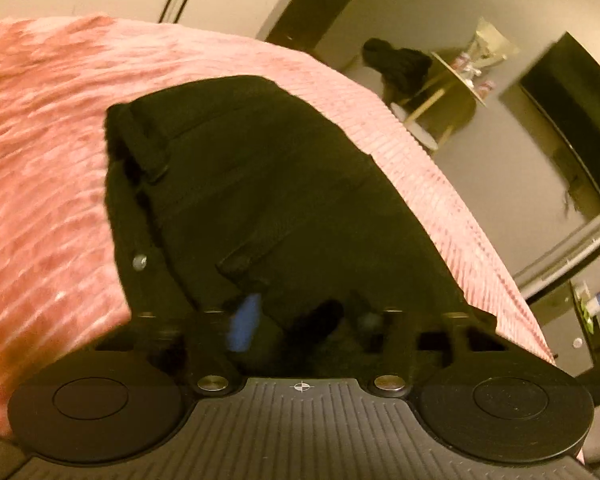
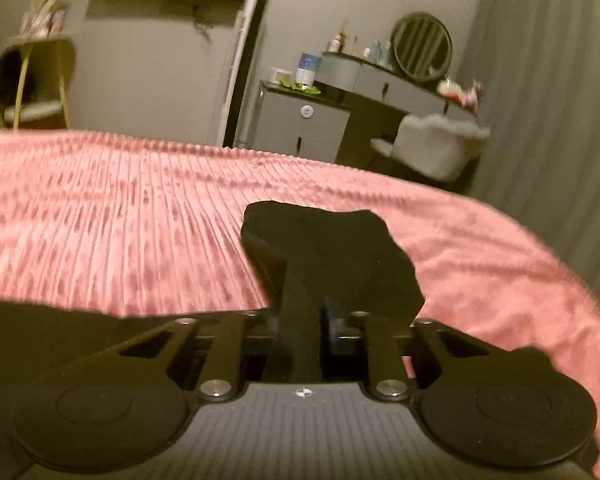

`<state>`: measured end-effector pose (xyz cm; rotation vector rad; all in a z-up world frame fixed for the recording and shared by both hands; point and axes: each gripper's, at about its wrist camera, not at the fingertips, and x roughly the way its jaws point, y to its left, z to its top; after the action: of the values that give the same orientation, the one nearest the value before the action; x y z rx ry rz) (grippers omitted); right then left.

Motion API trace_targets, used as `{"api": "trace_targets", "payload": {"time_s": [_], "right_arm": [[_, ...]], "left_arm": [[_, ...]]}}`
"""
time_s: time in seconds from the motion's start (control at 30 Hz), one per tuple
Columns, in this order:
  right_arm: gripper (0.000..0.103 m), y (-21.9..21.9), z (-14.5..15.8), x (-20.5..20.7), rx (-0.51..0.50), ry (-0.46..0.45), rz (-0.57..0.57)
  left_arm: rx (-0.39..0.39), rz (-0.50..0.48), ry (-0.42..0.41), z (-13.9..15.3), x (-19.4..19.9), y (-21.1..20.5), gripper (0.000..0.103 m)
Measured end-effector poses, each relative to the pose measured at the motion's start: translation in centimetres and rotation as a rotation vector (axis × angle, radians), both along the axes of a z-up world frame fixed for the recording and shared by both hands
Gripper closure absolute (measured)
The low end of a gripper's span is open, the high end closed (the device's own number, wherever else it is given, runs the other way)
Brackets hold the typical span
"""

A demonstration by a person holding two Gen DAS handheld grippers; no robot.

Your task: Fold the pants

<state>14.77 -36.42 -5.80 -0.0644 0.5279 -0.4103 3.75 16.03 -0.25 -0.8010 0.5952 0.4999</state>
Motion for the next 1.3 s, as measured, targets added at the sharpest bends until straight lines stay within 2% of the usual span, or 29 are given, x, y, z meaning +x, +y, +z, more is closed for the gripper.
{"api": "trace_targets", "payload": {"time_s": [0.07,0.1,0.13,0.27,0.37,0.4,0.47,0.5,0.53,0.57,0.63,0.7,0.83,0.93,1.0,1.03,1.1,1.17,1.23,1.3], "right_arm": [[0.096,-1.2,0.9,-1.1,0.097,-0.076,-0.026],[0.096,-2.1,1.5,-1.9,0.148,-0.121,-0.048],[0.096,-2.8,2.1,-2.8,0.187,-0.159,-0.075],[0.096,-5.8,4.7,-7.6,0.317,-0.293,-0.205],[0.096,-6.0,5.7,-11.3,0.293,-0.323,-0.282],[0.096,-5.8,5.5,-12.4,0.268,-0.316,-0.299],[0.095,-6.5,4.3,-13.9,0.296,-0.267,-0.341],[0.094,-7.3,3.3,-14.2,0.329,-0.208,-0.379],[0.087,-8.4,2.3,-14.4,0.379,-0.153,-0.427],[0.079,-9.6,1.3,-14.7,0.449,-0.106,-0.481],[0.076,-11.5,-0.1,-15.1,0.556,-0.03,-0.519],[0.073,-11.8,-0.4,-16.0,0.583,-0.072,-0.493],[0.068,-11.6,0.0,-15.7,0.558,-0.045,-0.419],[0.056,-11.1,0.8,-15.2,0.421,-0.019,-0.397],[0.055,-11.0,0.8,-14.8,0.356,-0.004,-0.366],[0.055,-11.2,0.9,-14.6,0.364,-0.003,-0.343],[0.055,-12.1,0.9,-14.8,0.428,-0.035,-0.309],[0.054,-13.8,0.7,-15.3,0.531,-0.068,-0.321],[0.055,-15.7,0.0,-16.1,0.665,-0.119,-0.342],[0.06,-17.4,-0.7,-16.9,0.776,-0.173,-0.364]], "left_arm": [[0.0,0.003,0.004,0.1,0.0,0.2,0.078],[-0.002,0.003,0.007,0.1,0.0,0.4,0.09],[-0.004,-0.002,-0.002,0.2,-0.1,0.3,0.097],[0.01,-0.045,-0.067,1.5,-0.7,0.7,0.098],[0.034,-0.058,-0.075,2.4,-1.5,1.2,0.098],[0.041,-0.056,-0.069,2.5,-2.0,1.5,0.097],[0.052,-0.058,-0.042,2.4,-2.8,2.1,0.076],[0.045,-0.066,-0.026,2.1,-3.0,2.5,0.05],[0.027,-0.053,-0.016,1.7,-3.3,3.1,0.039],[-0.023,-0.022,-0.024,1.3,-3.7,3.9,0.038],[-0.111,0.006,-0.055,0.6,-4.2,5.2,0.035],[-0.138,0.026,-0.068,0.1,-4.4,6.1,0.031],[-0.103,0.059,-0.058,0.3,-4.4,7.4,0.029],[-0.066,0.067,-0.051,0.6,-4.7,8.2,0.026],[-0.106,0.036,-0.045,0.0,-4.2,8.6,0.027],[-0.129,0.023,-0.058,-0.3,-3.8,8.9,0.027],[-0.157,-0.019,-0.079,-0.8,-3.1,9.3,0.026],[-0.148,-0.013,-0.087,-1.0,-2.7,9.4,0.031],[-0.149,0.003,-0.092,-1.2,-2.9,9.5,0.048],[-0.14,0.01,-0.082,-1.3,-3.1,9.7,0.062]]}}
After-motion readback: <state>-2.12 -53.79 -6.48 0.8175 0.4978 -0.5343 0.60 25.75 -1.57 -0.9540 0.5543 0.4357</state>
